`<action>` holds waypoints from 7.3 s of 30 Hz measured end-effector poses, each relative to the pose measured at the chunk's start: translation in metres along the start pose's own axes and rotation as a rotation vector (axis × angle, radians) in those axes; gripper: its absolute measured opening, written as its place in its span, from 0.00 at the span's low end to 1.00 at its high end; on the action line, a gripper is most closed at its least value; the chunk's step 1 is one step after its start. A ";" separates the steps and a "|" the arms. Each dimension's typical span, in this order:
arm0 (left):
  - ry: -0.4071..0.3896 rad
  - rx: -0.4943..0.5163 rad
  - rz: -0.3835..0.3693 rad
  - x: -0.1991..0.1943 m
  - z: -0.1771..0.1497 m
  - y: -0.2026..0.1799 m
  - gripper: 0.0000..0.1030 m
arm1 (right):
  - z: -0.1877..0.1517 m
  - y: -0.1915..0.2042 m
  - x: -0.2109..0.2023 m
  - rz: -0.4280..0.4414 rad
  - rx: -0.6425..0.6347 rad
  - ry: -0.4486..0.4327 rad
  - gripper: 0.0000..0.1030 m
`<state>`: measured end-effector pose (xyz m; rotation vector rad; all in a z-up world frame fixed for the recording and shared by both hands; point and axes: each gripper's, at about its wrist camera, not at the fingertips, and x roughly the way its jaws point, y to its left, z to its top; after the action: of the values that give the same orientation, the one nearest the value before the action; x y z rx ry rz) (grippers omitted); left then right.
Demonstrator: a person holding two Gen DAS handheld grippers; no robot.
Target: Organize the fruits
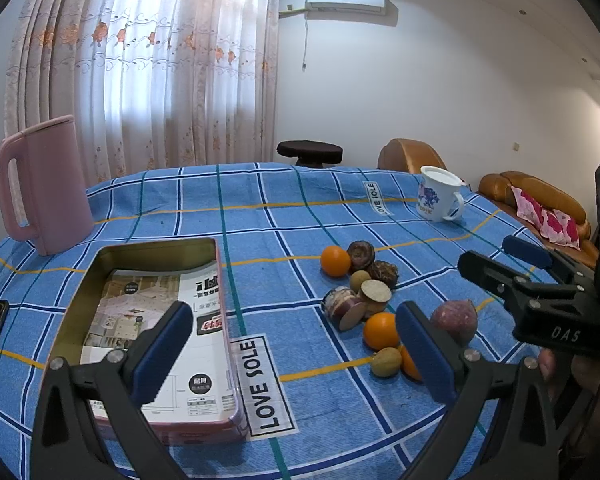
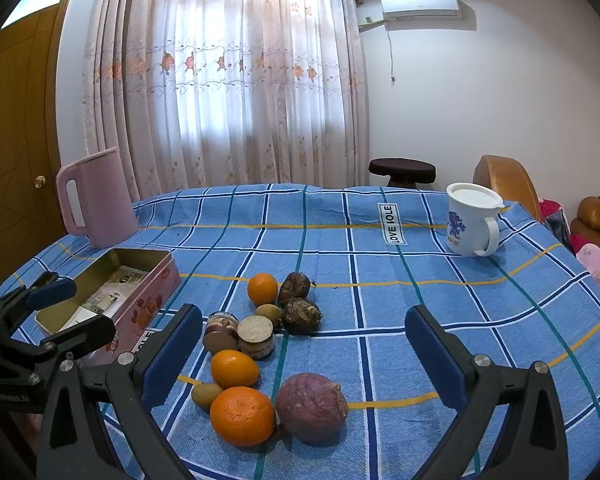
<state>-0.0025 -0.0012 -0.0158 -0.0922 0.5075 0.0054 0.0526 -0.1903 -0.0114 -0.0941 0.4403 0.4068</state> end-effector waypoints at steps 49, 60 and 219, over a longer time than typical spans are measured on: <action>0.134 0.263 -0.155 0.045 -0.030 -0.100 0.76 | -0.047 -0.062 0.019 0.094 0.222 0.172 0.48; 0.186 0.309 -0.182 0.056 -0.032 -0.112 0.46 | -0.048 -0.066 0.015 0.106 0.233 0.144 0.48; 0.164 0.028 -0.150 0.057 -0.013 -0.011 0.26 | -0.036 0.029 0.081 0.256 -0.006 0.342 0.55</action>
<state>0.0414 -0.0147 -0.0534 -0.1042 0.6628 -0.1572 0.0937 -0.1411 -0.0785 -0.1147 0.7931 0.6477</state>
